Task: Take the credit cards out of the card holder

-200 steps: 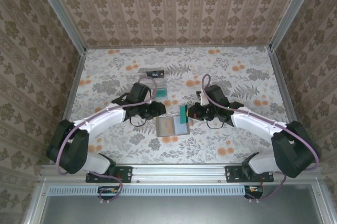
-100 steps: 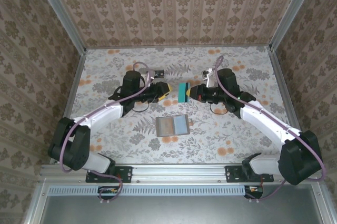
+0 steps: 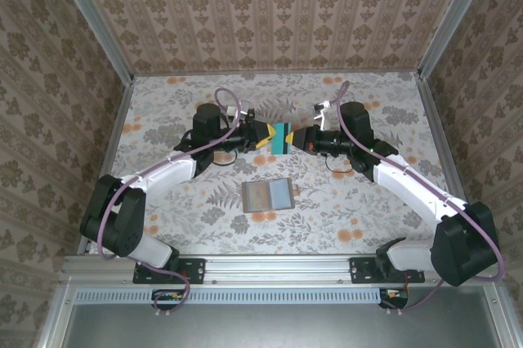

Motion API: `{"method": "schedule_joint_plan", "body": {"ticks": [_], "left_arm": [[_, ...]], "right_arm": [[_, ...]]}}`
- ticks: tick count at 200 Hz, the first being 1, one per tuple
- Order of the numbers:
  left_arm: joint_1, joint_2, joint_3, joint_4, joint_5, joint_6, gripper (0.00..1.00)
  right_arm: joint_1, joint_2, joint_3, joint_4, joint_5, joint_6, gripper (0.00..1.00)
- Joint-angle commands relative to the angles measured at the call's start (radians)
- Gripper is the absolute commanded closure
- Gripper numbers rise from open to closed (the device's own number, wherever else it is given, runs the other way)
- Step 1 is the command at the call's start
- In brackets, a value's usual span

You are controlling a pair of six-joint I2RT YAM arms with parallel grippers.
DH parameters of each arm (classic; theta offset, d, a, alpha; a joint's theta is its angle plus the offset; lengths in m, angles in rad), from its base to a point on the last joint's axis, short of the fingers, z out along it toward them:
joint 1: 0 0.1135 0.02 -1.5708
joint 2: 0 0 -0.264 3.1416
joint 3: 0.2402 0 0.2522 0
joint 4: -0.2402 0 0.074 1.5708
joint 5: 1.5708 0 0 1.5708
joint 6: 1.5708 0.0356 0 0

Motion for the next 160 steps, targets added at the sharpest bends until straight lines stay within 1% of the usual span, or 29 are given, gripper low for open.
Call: {"method": "schedule_joint_plan", "body": {"ticks": [1,32,87,111,118,128,131,146,160], "left_arm": [[-0.008,-0.003,0.005,0.06,0.04,-0.007,0.76],[-0.016,-0.02,-0.006,0.068,0.048,-0.007,0.79],[-0.026,-0.048,-0.02,0.065,0.049,-0.007,0.79],[-0.026,-0.062,-0.028,0.065,0.043,-0.006,0.88],[-0.026,-0.066,-0.03,0.064,0.042,-0.006,0.91],[-0.026,-0.074,-0.032,0.061,0.037,-0.006,0.99],[-0.026,-0.077,-0.032,0.059,0.036,-0.005,1.0],[-0.026,-0.088,-0.025,0.031,0.031,0.012,1.0],[-0.025,-0.097,-0.013,-0.018,0.03,0.043,1.0]], "right_arm": [[-0.007,0.013,0.023,0.042,-0.028,0.019,1.0],[-0.016,0.021,0.01,0.073,-0.035,0.036,1.0],[-0.026,0.028,-0.007,0.109,-0.047,0.057,1.0],[-0.031,0.03,-0.014,0.117,-0.049,0.06,1.0],[-0.031,0.031,-0.017,0.117,-0.05,0.06,0.94],[-0.03,0.032,-0.019,0.111,-0.047,0.056,0.74],[-0.031,0.033,-0.018,0.107,-0.047,0.055,0.7],[-0.033,0.032,-0.026,0.093,-0.044,0.045,0.53],[-0.035,0.025,-0.034,0.065,-0.027,0.033,0.27]]}}
